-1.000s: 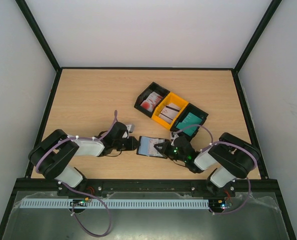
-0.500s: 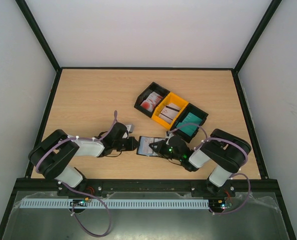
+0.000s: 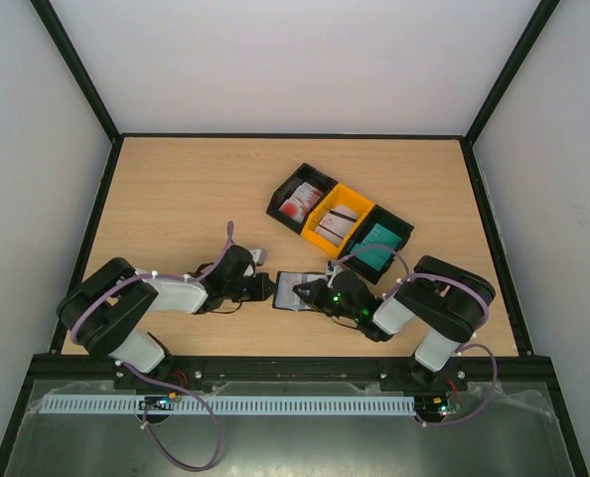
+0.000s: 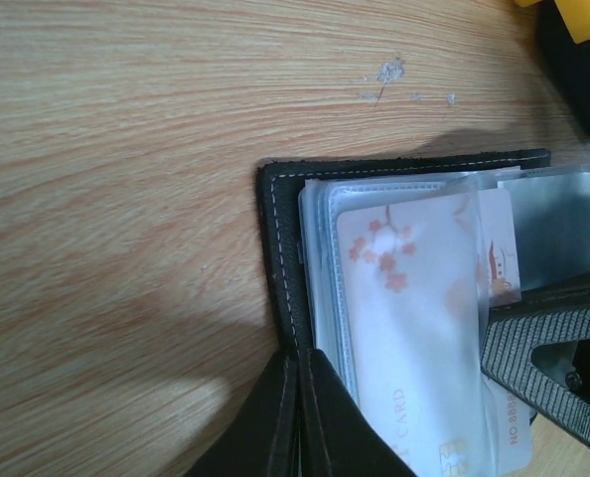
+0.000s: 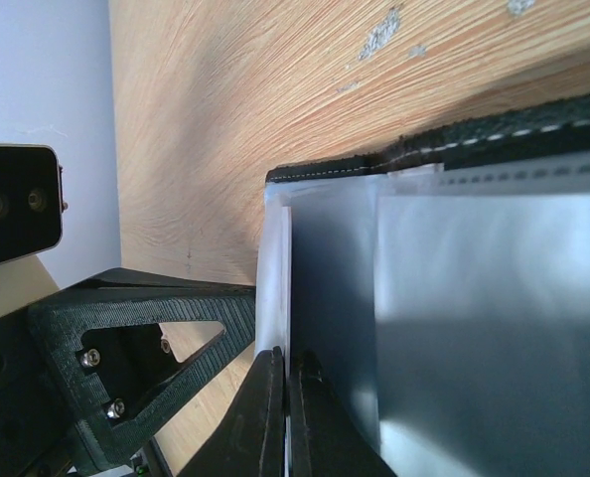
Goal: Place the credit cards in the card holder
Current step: Insert the credit card into the card holder.
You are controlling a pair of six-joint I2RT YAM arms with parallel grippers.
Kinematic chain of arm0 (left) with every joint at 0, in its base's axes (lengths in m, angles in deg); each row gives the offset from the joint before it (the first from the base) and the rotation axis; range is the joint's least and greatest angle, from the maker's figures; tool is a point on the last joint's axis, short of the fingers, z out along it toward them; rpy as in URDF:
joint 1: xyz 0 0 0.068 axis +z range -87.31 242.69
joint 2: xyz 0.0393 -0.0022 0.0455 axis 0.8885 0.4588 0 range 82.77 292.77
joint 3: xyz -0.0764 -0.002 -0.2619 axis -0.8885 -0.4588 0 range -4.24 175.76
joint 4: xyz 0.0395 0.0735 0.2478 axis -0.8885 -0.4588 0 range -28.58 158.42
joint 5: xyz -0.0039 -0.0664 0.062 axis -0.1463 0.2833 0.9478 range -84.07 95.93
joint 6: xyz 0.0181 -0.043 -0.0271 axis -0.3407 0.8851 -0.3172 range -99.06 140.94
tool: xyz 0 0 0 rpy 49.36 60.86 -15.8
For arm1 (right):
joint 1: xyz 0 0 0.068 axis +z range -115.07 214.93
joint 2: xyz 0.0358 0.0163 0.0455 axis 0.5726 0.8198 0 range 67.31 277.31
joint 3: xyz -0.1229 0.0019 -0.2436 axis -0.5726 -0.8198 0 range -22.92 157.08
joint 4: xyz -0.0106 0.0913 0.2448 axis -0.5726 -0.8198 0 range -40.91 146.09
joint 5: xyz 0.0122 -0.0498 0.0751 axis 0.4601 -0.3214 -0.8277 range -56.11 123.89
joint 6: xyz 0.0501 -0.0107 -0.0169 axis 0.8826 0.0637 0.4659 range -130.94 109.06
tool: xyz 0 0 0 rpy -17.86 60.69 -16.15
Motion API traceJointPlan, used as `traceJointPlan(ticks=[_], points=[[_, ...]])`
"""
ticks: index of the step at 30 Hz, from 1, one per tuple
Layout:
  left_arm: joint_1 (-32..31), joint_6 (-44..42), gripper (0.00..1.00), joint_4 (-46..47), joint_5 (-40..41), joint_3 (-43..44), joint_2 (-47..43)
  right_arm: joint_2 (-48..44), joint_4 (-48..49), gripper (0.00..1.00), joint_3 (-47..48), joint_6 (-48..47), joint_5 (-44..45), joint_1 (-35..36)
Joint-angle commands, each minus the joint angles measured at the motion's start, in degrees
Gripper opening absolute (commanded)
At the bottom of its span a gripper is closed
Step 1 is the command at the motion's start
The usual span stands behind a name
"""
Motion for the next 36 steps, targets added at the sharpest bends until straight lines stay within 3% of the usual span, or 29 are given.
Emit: traceJointPlan(ticks=[1,4,9,13,24,32,36], points=[[-1.33,0.17,0.05,-1.04,-2.0,-1.18,0.14,0.37,-1.67,0.02,1.1,-0.02,1.11,0.92],[-1.33,0.21,0.05,-1.31,-1.53,-1.33,-0.48,-2.49,-6.03,0.07,1.26,-1.09,3.48,1.13],[-1.33,-0.09,0.05,-1.75,-1.38,-1.07,-1.07,-7.79,-13.8,0.28,2.4,-3.16,7.65,2.12],[-1.33,-0.14,0.04,-1.73,-1.83,-0.82,-1.03,-9.95,-20.27,0.37,4.78,-4.9,10.31,3.68],[-1.33,-0.54,0.03,-1.36,-3.02,-0.66,-1.02,-9.03,-34.48,0.44,12.43,-8.54,15.4,6.63],[-1.33,-0.94,0.04,-2.64,-2.03,-0.29,-2.47,-19.56,-46.36,0.61,13.02,-10.67,23.22,6.65],[-1.33,-0.8,0.05,-2.49,-4.61,0.21,-2.75,-19.47,-51.14,0.62,14.46,-11.02,23.87,6.67]])
